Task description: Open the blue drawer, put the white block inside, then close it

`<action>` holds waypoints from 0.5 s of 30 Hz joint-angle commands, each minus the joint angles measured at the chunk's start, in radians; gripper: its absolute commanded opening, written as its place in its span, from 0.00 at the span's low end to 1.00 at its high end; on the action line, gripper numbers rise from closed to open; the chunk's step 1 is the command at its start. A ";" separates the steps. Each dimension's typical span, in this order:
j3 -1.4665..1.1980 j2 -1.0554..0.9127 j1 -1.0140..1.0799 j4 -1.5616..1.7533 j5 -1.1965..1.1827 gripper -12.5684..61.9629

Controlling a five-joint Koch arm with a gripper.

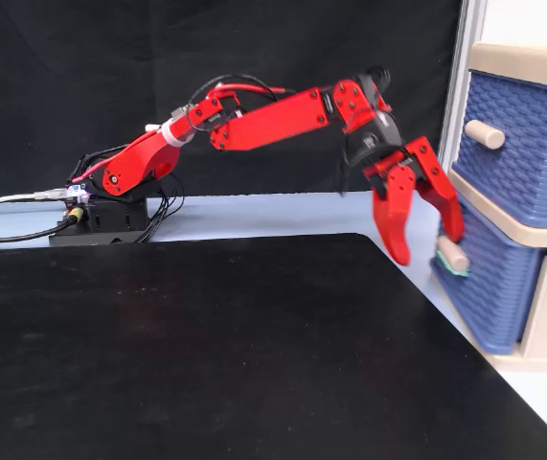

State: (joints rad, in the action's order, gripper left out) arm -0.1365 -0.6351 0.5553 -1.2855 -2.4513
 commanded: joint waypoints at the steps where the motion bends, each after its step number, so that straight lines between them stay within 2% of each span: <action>1: 0.028 -0.017 -0.008 0.146 -0.041 0.62; 6: 0.031 -0.067 0.003 0.049 -0.038 0.63; 11: 0.029 -0.422 0.227 -0.503 -0.012 0.62; 14: 0.006 -0.578 0.439 -0.741 0.178 0.62; 15: -0.060 -0.627 0.572 -0.769 0.397 0.62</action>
State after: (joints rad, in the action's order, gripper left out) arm -0.1825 -1.1934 1.0400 -1.9712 -2.2473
